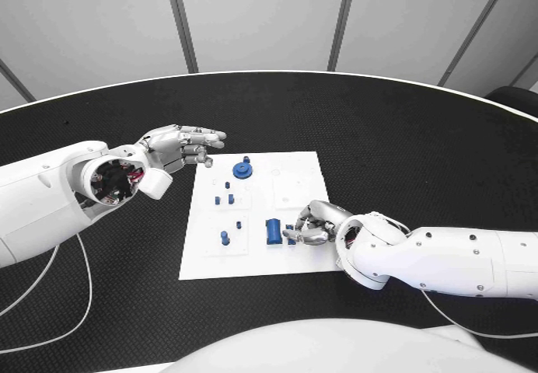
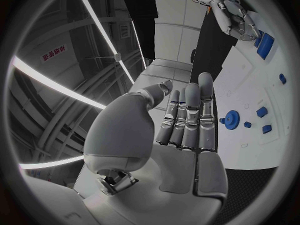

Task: Assemble the parts on the task board

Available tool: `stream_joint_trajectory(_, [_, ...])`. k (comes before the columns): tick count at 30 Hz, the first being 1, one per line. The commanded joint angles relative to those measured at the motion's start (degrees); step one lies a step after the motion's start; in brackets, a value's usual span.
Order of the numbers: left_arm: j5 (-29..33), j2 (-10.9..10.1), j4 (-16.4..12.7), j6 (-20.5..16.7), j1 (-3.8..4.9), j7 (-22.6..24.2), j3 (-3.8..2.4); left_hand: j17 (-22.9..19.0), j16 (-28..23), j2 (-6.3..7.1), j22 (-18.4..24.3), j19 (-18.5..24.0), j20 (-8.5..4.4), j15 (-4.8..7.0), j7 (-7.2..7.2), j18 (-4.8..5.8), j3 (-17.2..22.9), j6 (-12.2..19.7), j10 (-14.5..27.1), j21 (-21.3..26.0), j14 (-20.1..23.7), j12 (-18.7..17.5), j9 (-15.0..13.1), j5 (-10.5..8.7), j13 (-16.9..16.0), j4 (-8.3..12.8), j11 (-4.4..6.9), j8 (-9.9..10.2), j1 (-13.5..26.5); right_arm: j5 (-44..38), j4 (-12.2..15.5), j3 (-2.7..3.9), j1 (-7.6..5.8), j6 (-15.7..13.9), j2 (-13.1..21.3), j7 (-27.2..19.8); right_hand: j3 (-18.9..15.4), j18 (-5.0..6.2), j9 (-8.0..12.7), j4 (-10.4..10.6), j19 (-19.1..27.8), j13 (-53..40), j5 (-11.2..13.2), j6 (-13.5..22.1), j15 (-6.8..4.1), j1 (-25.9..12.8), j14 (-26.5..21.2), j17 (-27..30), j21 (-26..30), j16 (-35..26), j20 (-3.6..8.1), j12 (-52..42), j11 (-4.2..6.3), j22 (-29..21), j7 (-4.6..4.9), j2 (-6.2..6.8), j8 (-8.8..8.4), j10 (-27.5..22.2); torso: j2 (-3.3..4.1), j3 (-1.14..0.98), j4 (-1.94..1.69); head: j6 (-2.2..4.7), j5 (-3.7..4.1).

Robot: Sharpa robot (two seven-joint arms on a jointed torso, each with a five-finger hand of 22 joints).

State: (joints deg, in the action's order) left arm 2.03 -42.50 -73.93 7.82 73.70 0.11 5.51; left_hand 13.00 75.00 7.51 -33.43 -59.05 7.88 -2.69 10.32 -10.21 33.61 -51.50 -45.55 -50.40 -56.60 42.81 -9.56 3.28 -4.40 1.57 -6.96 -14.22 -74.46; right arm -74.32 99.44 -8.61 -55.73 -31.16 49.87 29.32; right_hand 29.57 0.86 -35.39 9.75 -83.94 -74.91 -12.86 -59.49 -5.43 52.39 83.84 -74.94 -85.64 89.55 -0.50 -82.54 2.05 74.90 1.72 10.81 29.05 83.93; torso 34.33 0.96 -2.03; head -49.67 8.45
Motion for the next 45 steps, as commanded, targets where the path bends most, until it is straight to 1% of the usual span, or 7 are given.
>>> stream_joint_trajectory(1, [0.00,0.00,0.01,0.00,0.00,-0.01,0.00,0.07,-0.08,0.11,0.04,-0.37,0.01,-0.21,0.27,-0.40,-0.04,0.20,0.37,0.39,0.34,0.14,-0.05,-0.10,-0.07,-0.30,-0.16,0.32,0.35,0.00,-0.02,0.00,0.00,0.06,-0.01,-0.02,-0.12,0.02,0.01,0.34,-5.33,-11.31,0.26,-0.03,-0.19,-0.44,6.03,-14.49,0.24,0.07,0.17,0.24,0.01,13.92,0.33,0.09,0.20,3.24,0.01,0.01,-0.02,-0.03,-0.02])
stream_joint_trajectory(8, [0.00,0.03,0.05,0.03,0.00,-0.01,0.00,0.07,-0.08,0.11,0.04,-0.37,0.01,-0.21,0.27,-0.40,-0.04,0.20,0.37,0.39,0.34,0.14,-0.05,-0.10,-0.07,-0.30,-0.16,0.32,0.35,0.00,0.27,0.00,0.00,-0.18,0.10,-0.35,-0.22,0.04,0.02,0.39,-5.31,-11.25,0.37,-0.01,-0.19,-0.49,6.00,-14.37,0.37,-0.01,0.17,0.35,0.00,13.89,0.33,0.18,0.19,3.20,0.01,-0.01,0.03,0.06,-0.01])
stream_joint_trajectory(14, [0.00,-0.19,-0.06,-0.05,-0.01,-0.01,0.00,0.07,-0.08,0.11,0.04,-0.37,0.01,-0.21,0.27,-0.40,-0.04,0.20,0.37,0.39,0.34,0.14,-0.05,-0.10,-0.07,-0.30,-0.16,0.32,0.35,0.00,1.92,-0.02,0.00,-1.00,1.64,-2.33,0.31,0.06,0.01,-0.44,-5.29,-11.22,-0.07,0.19,-0.24,1.01,5.99,-14.32,0.44,-0.04,0.19,0.46,0.09,13.87,0.22,-0.13,0.22,3.16,0.05,-0.06,0.03,0.25,-0.02])
stream_joint_trajectory(17, [0.00,-0.32,-0.08,-0.12,-0.01,0.01,0.00,0.07,-0.08,0.11,0.10,-0.40,0.02,-0.21,0.27,-0.41,-0.02,0.23,0.41,0.45,0.36,0.15,-0.07,-0.09,-0.08,-0.37,-0.15,0.37,0.29,0.00,2.72,-0.03,0.01,-0.22,2.44,-3.34,0.93,0.09,0.00,-1.70,-5.26,-11.20,-0.32,0.41,-0.30,2.81,5.99,-14.31,0.59,-0.05,0.21,0.52,0.15,13.83,0.17,-0.21,0.24,3.13,0.02,-0.07,0.08,0.24,-0.14])
stream_joint_trajectory(24, [0.00,-0.38,-0.08,-0.15,-0.01,0.12,0.01,0.07,-0.08,0.11,0.10,-0.40,0.02,-0.21,0.27,-0.41,-0.02,0.23,0.41,0.45,0.36,0.15,-0.07,-0.09,-0.08,-0.37,-0.15,0.37,0.29,0.00,3.96,-0.06,0.01,1.79,3.75,-3.99,0.89,0.08,0.00,-2.20,-5.26,-11.23,-0.04,0.49,-0.27,3.33,5.98,-14.28,0.55,-0.07,0.21,0.49,0.12,13.84,0.20,0.19,0.25,3.13,-0.02,-0.06,0.05,0.29,-0.03])
stream_joint_trajectory(35, [0.00,-0.42,-0.17,-0.09,-0.01,0.20,0.01,0.07,-0.08,0.11,0.10,-0.40,0.02,-0.21,0.27,-0.41,-0.02,0.23,0.41,0.45,0.36,0.15,-0.07,-0.09,-0.08,-0.37,-0.15,0.37,0.29,0.00,3.41,-0.07,0.02,2.26,3.86,-3.62,1.31,0.07,0.00,-2.53,-5.27,-11.32,-0.22,0.40,-0.30,3.96,5.99,-14.33,0.50,-0.04,0.22,0.31,0.17,13.85,0.14,-0.29,0.33,3.20,0.08,0.09,-0.08,0.36,0.00])
stream_joint_trajectory(45, [0.00,-0.49,-0.23,-0.12,-0.01,0.18,0.01,0.07,-0.08,0.11,0.10,-0.40,0.02,-0.21,0.27,-0.41,-0.02,0.23,0.41,0.45,0.36,0.15,-0.07,-0.09,-0.08,-0.37,-0.15,0.37,0.29,0.00,2.07,-0.06,0.01,3.14,3.15,-3.37,1.69,0.01,0.00,-2.77,-5.32,-11.41,-0.35,0.36,-0.34,4.39,6.03,-14.50,0.21,0.07,0.25,0.14,0.22,13.93,0.07,-0.74,0.39,3.27,0.08,-0.01,-0.04,0.17,-0.11])
